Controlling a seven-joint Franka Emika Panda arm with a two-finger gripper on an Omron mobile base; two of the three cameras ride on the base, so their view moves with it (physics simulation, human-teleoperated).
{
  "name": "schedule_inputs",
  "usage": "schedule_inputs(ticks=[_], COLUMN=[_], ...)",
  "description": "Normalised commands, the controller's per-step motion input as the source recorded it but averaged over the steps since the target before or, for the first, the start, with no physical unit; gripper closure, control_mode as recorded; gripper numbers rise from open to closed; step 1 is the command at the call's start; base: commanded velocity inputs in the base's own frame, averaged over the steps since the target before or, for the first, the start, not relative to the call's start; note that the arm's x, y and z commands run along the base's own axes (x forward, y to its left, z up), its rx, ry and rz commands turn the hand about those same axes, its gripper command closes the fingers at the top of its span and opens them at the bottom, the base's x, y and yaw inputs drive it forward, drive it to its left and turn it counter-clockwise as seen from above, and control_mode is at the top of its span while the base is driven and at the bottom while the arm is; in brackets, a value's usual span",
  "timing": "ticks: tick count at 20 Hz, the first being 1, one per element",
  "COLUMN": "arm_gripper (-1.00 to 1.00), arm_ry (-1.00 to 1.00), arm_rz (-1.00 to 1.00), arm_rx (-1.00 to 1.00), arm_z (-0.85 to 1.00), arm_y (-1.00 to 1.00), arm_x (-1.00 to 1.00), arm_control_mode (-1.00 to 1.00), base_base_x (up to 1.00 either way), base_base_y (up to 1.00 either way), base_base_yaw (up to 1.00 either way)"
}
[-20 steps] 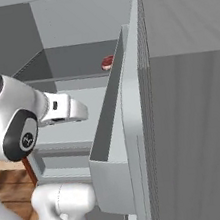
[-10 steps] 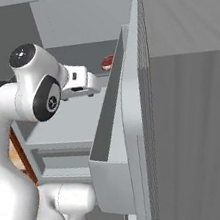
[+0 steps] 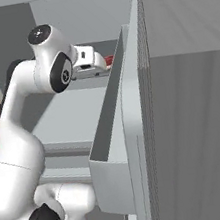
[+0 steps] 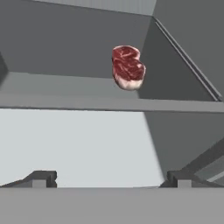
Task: Gather the corn and squash from the fridge and place them on a tray on the dining counter. Then gather the chicken drumstick and steak from the fridge and place them on the other tray.
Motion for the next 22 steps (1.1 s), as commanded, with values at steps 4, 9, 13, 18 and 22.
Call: schedule_inputs(ticks=[4, 9, 13, 18, 22], arm_gripper=[-1.0, -1.0, -1.0, -1.0, -1.0], arm_ry=[0.03, 0.07, 0.06, 0.07, 0.07], arm_rz=[0.0, -0.01, 0.0, 0.0, 0.0], arm_rx=[0.0, 0.0, 0.0, 0.0, 0.0], arm_z=[0.14, -0.01, -0.12, -0.12, -0.12], arm_y=[-0.16, -0.09, -0.12, -0.17, -0.13], arm_x=[0.61, 0.61, 0.47, 0.41, 0.39], arm_control_mode=[-1.0, -1.0, -1.0, -1.0, -1.0], base_base_x=[0.0, 0.0, 0.0, 0.0, 0.0], base_base_y=[0.0, 0.0, 0.0, 0.0, 0.0], base_base_yaw=[0.0, 0.0, 0.0, 0.0, 0.0])
